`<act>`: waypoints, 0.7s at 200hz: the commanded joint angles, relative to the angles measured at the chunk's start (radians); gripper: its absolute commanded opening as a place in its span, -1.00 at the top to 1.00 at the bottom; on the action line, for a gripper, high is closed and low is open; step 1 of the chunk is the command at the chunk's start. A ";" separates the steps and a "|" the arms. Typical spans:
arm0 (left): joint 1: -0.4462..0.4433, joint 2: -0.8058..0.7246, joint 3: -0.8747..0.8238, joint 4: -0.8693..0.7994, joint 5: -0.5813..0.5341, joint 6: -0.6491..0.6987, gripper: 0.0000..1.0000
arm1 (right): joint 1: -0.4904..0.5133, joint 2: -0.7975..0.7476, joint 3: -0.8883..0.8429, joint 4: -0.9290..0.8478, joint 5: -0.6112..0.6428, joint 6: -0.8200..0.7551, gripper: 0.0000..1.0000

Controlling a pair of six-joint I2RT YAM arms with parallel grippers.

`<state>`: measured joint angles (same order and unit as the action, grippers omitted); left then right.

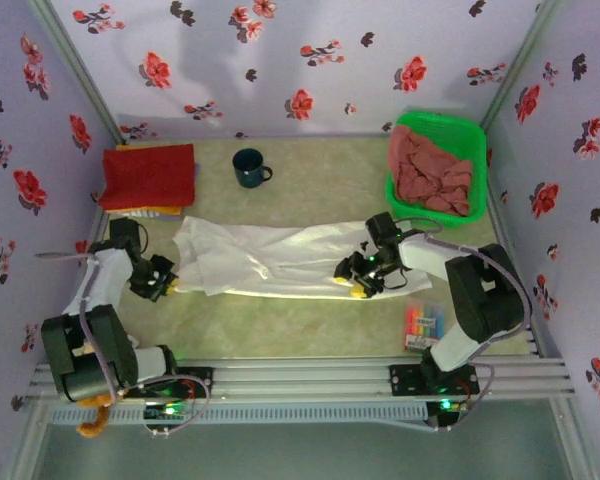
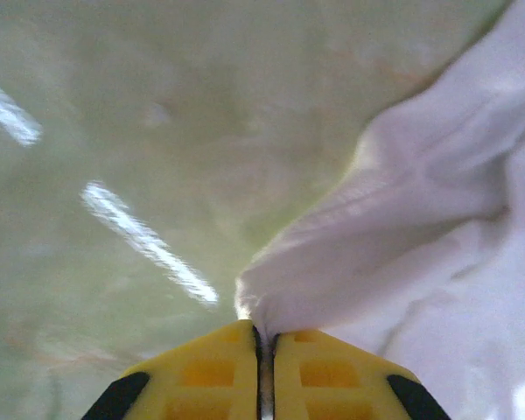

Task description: Fold and stack the t-shirts

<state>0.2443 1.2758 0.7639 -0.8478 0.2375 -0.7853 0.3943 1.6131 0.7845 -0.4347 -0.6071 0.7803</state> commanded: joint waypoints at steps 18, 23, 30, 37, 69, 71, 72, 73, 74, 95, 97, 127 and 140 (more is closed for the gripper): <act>0.086 0.000 -0.036 -0.043 -0.010 0.064 0.65 | -0.029 0.043 -0.046 -0.067 0.139 -0.010 -0.11; 0.086 0.006 -0.040 -0.039 -0.004 0.065 0.54 | -0.030 0.038 -0.050 -0.067 0.146 -0.010 -0.11; 0.087 0.020 -0.046 -0.036 -0.003 0.071 0.48 | -0.033 0.035 -0.053 -0.069 0.153 -0.009 -0.11; 0.089 0.033 -0.057 -0.028 -0.004 0.077 0.47 | -0.035 0.034 -0.054 -0.070 0.156 -0.010 -0.11; 0.090 0.046 -0.098 0.014 0.035 0.070 0.38 | -0.041 0.037 -0.066 -0.069 0.171 -0.008 -0.11; 0.090 0.044 -0.098 0.016 0.040 0.066 0.37 | -0.040 0.036 -0.068 -0.068 0.171 -0.006 -0.10; 0.090 0.043 -0.098 0.017 0.045 0.064 0.37 | -0.041 0.036 -0.068 -0.067 0.170 -0.005 -0.11; 0.090 0.041 -0.099 0.017 0.049 0.063 0.36 | -0.040 0.036 -0.069 -0.066 0.171 -0.005 -0.10; 0.090 0.039 -0.099 0.018 0.053 0.062 0.36 | -0.040 0.036 -0.069 -0.066 0.171 -0.005 -0.10; 0.093 0.014 -0.093 0.037 0.078 0.034 0.29 | -0.041 0.035 -0.070 -0.066 0.176 -0.005 -0.11; 0.094 0.015 -0.092 0.039 0.079 0.033 0.29 | -0.041 0.036 -0.069 -0.069 0.177 -0.007 -0.10; 0.092 0.103 -0.089 0.088 0.151 0.045 0.28 | -0.052 0.038 -0.071 -0.088 0.192 -0.022 -0.11; 0.086 0.134 -0.083 0.100 0.175 0.052 0.29 | -0.055 0.036 -0.069 -0.095 0.196 -0.026 -0.11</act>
<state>0.3313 1.3552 0.6697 -0.7837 0.3386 -0.7338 0.3687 1.6054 0.7704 -0.4290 -0.6102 0.7803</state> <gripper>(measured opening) 0.358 0.553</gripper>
